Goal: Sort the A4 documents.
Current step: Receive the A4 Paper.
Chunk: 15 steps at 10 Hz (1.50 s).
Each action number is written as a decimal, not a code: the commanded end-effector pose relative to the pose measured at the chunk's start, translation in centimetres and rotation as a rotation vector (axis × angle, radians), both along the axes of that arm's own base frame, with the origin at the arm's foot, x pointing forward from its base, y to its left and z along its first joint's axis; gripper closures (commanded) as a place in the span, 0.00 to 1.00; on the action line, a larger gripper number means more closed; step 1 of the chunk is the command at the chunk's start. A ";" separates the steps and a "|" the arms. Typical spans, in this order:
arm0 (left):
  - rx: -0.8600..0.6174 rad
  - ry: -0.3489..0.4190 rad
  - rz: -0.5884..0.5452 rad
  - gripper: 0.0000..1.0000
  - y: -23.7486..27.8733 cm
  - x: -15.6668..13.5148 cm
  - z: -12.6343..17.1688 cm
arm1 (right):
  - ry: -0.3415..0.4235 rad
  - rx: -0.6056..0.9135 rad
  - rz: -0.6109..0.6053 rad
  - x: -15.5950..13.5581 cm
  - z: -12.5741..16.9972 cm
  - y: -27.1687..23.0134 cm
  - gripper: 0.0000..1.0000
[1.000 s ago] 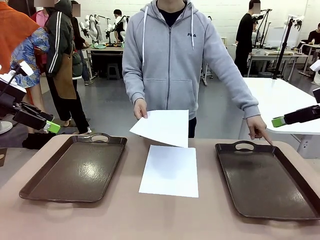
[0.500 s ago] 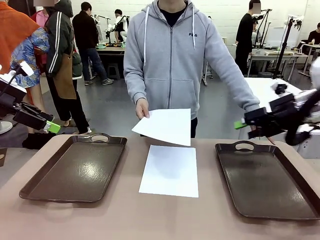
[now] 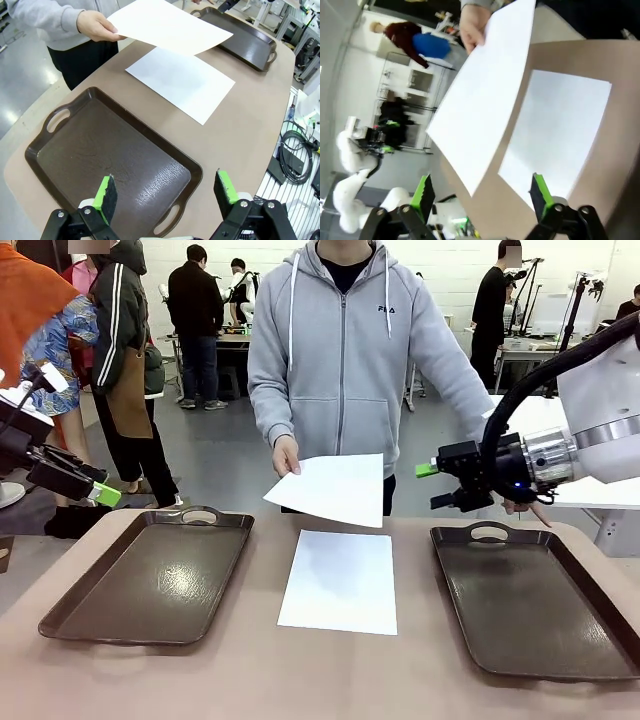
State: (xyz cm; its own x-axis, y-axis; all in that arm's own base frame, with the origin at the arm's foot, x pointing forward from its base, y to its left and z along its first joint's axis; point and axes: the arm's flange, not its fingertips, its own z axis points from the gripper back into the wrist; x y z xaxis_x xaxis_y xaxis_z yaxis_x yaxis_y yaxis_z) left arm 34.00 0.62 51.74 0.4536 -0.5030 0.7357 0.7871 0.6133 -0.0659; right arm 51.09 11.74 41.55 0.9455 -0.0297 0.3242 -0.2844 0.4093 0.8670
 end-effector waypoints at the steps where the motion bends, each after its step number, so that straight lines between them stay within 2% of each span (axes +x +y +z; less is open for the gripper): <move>1: -0.014 -0.001 -0.007 0.00 0.2 0.1 -0.1 | 0.036 0.090 0.028 1.9 -1.8 1.0 0.00; 4: -0.014 -0.001 -0.007 0.00 0.2 0.1 -0.1 | 0.143 0.171 0.042 3.5 -4.5 3.6 0.00; 10: -0.014 -0.001 -0.007 0.00 0.2 0.1 -0.1 | 0.225 0.232 -0.036 6.5 -6.5 7.3 0.00; 15: -0.014 -0.001 -0.007 0.00 0.2 0.1 -0.1 | 0.261 0.267 -0.088 6.7 -7.6 8.4 0.00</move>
